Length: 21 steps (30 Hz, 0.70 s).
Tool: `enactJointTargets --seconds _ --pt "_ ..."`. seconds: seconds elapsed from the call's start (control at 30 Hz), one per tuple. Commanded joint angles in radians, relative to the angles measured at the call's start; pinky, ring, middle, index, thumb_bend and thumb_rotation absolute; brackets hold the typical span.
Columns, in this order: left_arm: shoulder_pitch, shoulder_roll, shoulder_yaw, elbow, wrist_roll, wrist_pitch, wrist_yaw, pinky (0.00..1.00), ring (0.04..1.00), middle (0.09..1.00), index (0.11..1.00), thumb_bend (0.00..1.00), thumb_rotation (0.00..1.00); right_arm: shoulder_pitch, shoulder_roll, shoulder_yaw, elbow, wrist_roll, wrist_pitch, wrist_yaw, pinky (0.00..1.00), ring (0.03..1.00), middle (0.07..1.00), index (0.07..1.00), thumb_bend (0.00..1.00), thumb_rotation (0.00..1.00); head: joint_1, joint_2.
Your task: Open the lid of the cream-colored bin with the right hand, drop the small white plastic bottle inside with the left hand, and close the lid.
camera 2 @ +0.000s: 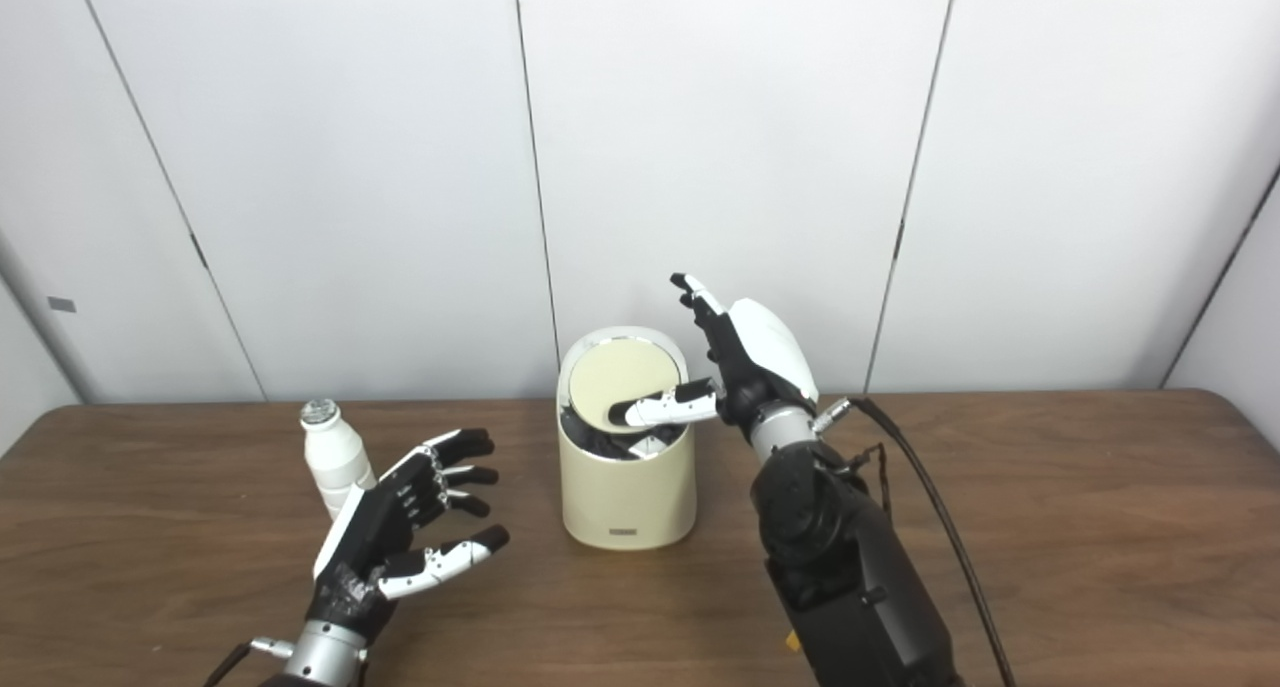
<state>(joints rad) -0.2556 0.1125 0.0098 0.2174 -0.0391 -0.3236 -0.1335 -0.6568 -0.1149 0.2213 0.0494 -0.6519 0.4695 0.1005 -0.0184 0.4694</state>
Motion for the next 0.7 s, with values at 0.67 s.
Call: enactJointTargets --seconds 0.67 --pt "-0.018 -0.004 -0.009 -0.066 -0.011 0.008 -0.002 0.58 0.724 0.801 0.794 0.68 0.01 -0.108 -0.062 0.109 0.119 -0.139 -0.02 -0.024 0.64 0.804 0.895 0.912 0.92 0.27 0.004 0.025"
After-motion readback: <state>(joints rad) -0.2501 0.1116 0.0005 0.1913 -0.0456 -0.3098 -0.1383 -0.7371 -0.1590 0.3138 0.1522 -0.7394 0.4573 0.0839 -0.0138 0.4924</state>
